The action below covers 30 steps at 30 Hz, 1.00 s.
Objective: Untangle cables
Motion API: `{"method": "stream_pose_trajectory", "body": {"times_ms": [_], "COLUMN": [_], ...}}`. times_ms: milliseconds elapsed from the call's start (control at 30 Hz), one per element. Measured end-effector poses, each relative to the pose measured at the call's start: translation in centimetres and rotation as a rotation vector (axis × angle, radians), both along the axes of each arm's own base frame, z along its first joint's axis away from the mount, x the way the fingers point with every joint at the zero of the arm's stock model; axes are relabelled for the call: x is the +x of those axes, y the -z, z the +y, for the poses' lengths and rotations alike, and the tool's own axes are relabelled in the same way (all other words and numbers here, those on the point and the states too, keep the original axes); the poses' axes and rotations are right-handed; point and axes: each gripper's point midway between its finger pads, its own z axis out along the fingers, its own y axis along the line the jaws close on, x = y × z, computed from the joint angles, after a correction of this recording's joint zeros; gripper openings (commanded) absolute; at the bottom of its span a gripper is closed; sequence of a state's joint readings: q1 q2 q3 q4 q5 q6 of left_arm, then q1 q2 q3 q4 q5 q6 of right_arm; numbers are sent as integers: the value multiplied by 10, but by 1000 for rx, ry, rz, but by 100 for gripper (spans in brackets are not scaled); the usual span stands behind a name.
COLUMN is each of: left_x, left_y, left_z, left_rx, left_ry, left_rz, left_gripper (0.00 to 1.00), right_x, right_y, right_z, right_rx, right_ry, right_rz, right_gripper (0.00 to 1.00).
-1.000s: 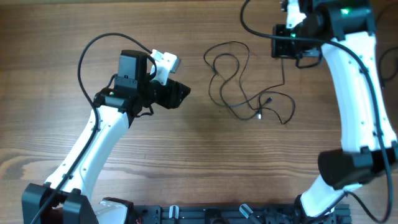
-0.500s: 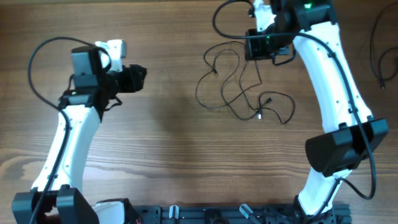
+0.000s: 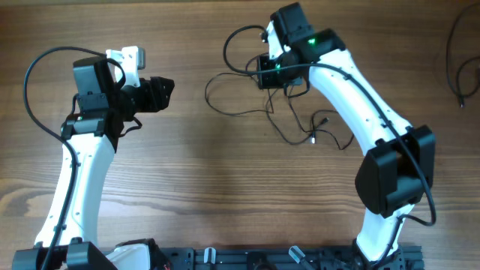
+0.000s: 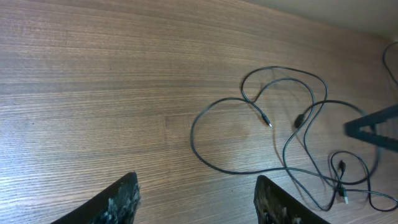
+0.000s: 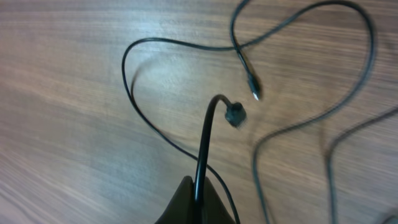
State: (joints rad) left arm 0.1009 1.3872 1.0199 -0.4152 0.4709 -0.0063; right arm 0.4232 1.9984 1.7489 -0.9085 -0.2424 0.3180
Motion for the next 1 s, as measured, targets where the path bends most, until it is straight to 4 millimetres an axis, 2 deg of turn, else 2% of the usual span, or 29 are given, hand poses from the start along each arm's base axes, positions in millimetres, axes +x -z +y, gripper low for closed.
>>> {"method": "stream_pose_trajectory", "body": {"times_ms": [133, 300, 433, 500, 633, 767, 1000], "left_x": [0, 0, 0, -1, -2, -3, -3], "left_y": [0, 0, 0, 0, 2, 2, 2], "left_z": [-1, -1, -1, -1, -1, -1, -1], "left_rx": [-5, -5, -5, -5, -6, -6, -6], "left_ry": [5, 5, 5, 5, 5, 5, 5], "left_rz": [-1, -1, 0, 4, 12, 13, 14], "left_gripper": [61, 61, 61, 61, 61, 61, 60], "right_x": [3, 17, 41, 50, 56, 62, 63], "right_y": [14, 15, 16, 27, 51, 58, 68], "right_z": [4, 3, 2, 4, 0, -17, -64], "right_rx": [15, 11, 11, 6, -20, -40, -119], "right_ry": [42, 99, 158, 171, 189, 223, 310], "right_rz": [-5, -41, -120, -134, -115, -105, -52], "right_gripper": [5, 4, 7, 15, 15, 16, 27]}}
